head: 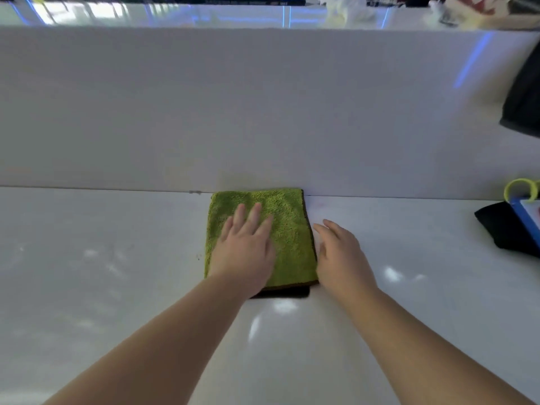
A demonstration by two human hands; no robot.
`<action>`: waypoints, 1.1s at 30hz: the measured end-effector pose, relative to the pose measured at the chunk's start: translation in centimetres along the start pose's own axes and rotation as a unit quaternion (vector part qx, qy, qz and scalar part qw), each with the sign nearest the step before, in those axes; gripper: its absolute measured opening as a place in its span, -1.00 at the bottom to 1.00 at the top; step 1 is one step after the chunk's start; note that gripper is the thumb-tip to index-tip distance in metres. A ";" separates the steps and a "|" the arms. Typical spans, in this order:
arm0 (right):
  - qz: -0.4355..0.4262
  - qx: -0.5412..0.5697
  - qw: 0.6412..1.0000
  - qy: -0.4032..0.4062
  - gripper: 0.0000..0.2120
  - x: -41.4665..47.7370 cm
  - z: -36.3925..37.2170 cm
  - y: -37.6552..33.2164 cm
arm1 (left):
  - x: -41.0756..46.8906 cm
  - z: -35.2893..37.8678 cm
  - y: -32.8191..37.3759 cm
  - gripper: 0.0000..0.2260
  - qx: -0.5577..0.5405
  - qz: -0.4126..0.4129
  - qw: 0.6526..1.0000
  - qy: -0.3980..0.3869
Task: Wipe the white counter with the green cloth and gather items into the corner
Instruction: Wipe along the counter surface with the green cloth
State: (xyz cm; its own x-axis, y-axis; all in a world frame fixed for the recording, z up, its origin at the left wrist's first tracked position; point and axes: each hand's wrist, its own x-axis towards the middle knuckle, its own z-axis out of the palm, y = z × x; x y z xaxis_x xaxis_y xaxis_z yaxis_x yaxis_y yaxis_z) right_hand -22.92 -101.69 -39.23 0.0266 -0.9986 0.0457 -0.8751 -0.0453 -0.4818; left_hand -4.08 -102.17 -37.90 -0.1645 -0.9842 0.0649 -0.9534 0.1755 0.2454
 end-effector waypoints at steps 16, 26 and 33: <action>-0.039 -0.101 0.994 0.035 -0.61 3.6 1.9 1.5 | 3.6 4.3 2.2 -0.46 -0.048 -0.046 0.998 0.002; -0.037 -0.132 0.989 0.055 -0.58 3.4 2.1 1.4 | 4.0 4.5 1.0 -0.43 -0.019 -0.055 0.998 -0.013; -0.010 -0.165 0.985 0.046 -0.59 3.7 2.7 -0.5 | 3.1 4.1 -1.0 -0.42 -0.016 -0.030 0.999 -0.011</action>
State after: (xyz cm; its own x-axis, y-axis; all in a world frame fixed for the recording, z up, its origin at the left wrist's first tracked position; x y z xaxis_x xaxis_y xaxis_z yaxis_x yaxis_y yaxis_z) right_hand -21.03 -105.41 -41.20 0.0154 -0.9903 0.1380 -0.9846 -0.0390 -0.1703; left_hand -4.65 -105.50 -41.95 -0.1127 -0.9932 0.0273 -0.9531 0.1159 0.2797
